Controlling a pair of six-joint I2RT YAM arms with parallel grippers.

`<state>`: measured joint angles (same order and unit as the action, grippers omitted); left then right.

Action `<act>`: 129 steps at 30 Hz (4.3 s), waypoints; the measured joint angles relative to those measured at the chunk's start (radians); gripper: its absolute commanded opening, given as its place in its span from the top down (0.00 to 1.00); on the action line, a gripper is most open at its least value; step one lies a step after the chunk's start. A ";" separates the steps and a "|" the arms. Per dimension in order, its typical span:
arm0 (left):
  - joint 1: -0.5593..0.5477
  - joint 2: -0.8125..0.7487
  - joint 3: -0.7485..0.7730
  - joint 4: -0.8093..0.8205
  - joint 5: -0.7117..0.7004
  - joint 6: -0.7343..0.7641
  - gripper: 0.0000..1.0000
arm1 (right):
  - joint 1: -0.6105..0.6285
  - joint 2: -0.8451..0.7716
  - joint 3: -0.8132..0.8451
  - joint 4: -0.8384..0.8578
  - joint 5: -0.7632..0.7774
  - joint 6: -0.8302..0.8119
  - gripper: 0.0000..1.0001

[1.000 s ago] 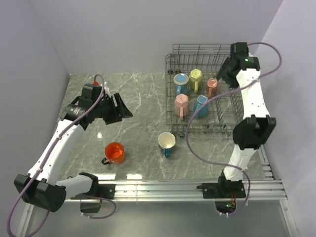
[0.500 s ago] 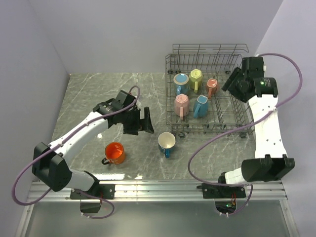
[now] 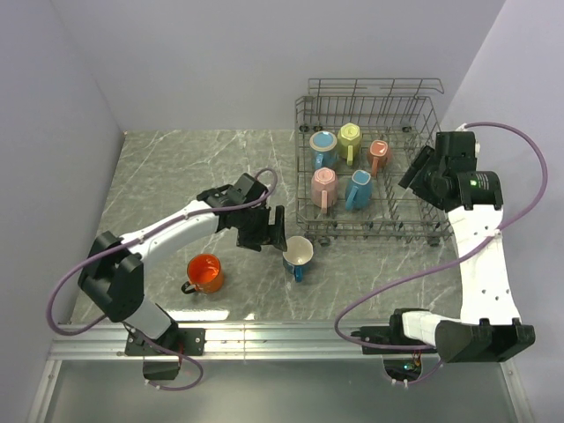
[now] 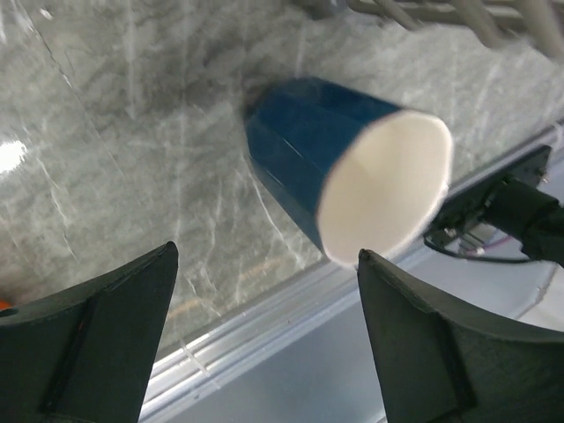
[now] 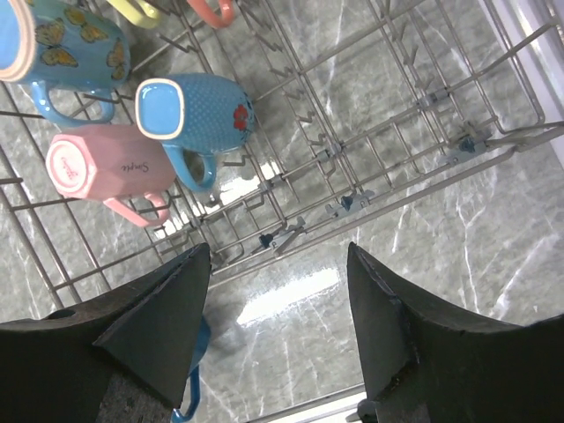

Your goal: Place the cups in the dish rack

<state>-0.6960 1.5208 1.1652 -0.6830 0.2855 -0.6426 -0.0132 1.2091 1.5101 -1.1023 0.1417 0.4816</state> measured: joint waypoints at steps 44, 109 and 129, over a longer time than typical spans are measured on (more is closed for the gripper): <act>0.061 -0.259 0.160 -0.150 -0.089 -0.038 1.00 | 0.073 -0.146 -0.313 0.550 -0.756 0.324 0.30; 0.276 -0.254 0.158 0.425 0.119 -0.271 0.55 | 0.308 0.079 -0.442 1.464 -0.996 1.035 1.00; 0.344 -0.370 0.095 0.083 0.024 -0.048 0.36 | -0.109 0.368 0.004 0.209 -0.246 0.089 1.00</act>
<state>-0.3519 1.1511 1.2598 -0.6003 0.3092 -0.6910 -0.1223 1.5768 1.5143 -0.8928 -0.1040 0.5701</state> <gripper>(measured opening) 0.639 0.246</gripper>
